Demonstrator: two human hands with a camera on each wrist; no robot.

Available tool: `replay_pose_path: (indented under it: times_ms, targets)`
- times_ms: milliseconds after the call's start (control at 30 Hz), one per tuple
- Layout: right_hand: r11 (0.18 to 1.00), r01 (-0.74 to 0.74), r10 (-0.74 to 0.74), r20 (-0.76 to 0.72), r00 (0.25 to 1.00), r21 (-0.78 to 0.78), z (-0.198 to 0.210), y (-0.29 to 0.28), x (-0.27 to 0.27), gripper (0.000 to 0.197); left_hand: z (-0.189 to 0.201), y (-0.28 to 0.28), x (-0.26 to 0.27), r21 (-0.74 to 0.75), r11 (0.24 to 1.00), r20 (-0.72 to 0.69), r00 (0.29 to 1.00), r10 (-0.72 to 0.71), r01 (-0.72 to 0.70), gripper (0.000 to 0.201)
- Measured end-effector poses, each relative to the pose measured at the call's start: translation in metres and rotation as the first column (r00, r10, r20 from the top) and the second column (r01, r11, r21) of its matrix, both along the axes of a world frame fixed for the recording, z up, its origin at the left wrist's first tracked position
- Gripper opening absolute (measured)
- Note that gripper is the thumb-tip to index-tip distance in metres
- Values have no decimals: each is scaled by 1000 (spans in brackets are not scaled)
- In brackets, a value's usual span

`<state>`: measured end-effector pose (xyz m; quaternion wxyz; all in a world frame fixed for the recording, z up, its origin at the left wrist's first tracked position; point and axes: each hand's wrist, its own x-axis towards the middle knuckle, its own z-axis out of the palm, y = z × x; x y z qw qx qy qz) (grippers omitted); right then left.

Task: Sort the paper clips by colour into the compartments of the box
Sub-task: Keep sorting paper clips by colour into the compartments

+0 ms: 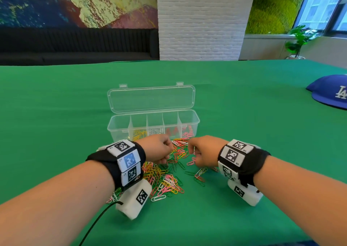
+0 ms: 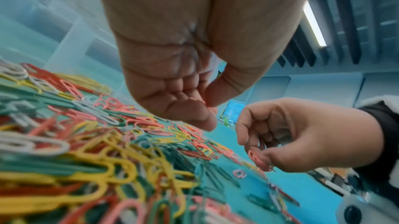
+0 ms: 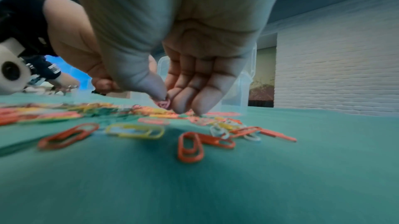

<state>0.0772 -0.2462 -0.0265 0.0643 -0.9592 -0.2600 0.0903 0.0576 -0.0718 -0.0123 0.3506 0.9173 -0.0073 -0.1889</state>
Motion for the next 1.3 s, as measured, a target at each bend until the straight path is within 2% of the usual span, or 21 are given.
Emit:
replay_pose_path:
  times_ms: [67, 133, 200, 300, 400, 500, 533, 567, 633, 667, 700, 733, 833, 933, 1033, 1100, 1167, 1233, 1300]
  targets:
    - [997, 62, -61, -19, 998, 52, 9, -5, 3, 16, 2, -4, 3, -34, 999, -61, 997, 36, -39, 21]
    - [972, 180, -164, -113, 980, 152, 16, -15, 9, 11, 4, -10, 6, -20, 1000, -83, 997, 1, -3, 14]
    - [899, 335, -258, -277, 925, 281, 18, -25, 16, 16, 5, -18, 8, 95, 990, -36, 994, -104, 107, 8]
    - [765, 528, -346, -455, 820, 369, 20, -35, 25, 29, 7, -32, 11, 315, 915, 29, 962, -272, 250, 9]
    - [607, 650, -313, -614, 725, 457, 20, -40, 28, 34, 3, -47, 15, 397, 870, 25, 944, -329, 293, 4]
    - [532, 703, -192, -741, 644, 473, 16, -44, 29, 30, -2, -57, 17, 463, 818, 0, 923, -386, 342, 16]
    - [534, 714, -202, -752, 628, 453, 15, -43, 31, 29, -3, -59, 18, 477, 806, -6, 918, -397, 352, 20]
    - [577, 695, -248, -719, 649, 428, 14, -42, 32, 26, -5, -61, 18, 484, 800, -5, 916, -402, 354, 20]
    - [784, 537, -345, -500, 794, 311, 15, -38, 33, 17, -6, -62, 19, 496, 795, 1, 915, -402, 349, 16]
    - [877, 425, -329, -363, 872, 226, 14, -36, 33, 10, -7, -62, 19, 502, 790, -2, 914, -406, 352, 16]
    - [929, 331, -281, -268, 922, 164, 14, -32, 32, 4, -7, -62, 20, 506, 784, -10, 911, -413, 361, 19]
    - [952, 281, -249, -225, 942, 125, 13, -29, 30, 7, -7, -62, 21, 509, 776, -19, 906, -423, 373, 21]
    - [978, 205, -195, -164, 967, 40, 10, -16, 29, 20, -7, -62, 20, 524, 752, -34, 893, -449, 399, 21]
    - [989, 132, -137, -95, 986, -61, 6, -6, 30, 29, -9, -57, 20, 537, 747, -32, 895, -445, 391, 10]
    - [987, 122, -129, -62, 990, -106, 2, -1, 33, 28, -8, -45, 19, 474, 816, 2, 927, -375, 329, 14]
    - [984, 139, -146, -61, 987, -107, 0, 1, 34, 22, -6, -34, 18, 343, 899, 3, 957, -291, 273, 15]
    - [982, 163, -171, -84, 982, -97, -2, 1, 36, 19, -3, -22, 16, 131, 975, -29, 984, -176, 178, 14]
    - [979, 183, -193, -107, 975, -91, -3, 0, 37, 18, -1, -9, 12, -52, 996, -84, 994, -71, 67, 15]
    - [974, 197, -209, -106, 972, -111, -4, -1, 37, 13, 0, 4, 8, -107, 994, -95, 995, -17, 7, 17]
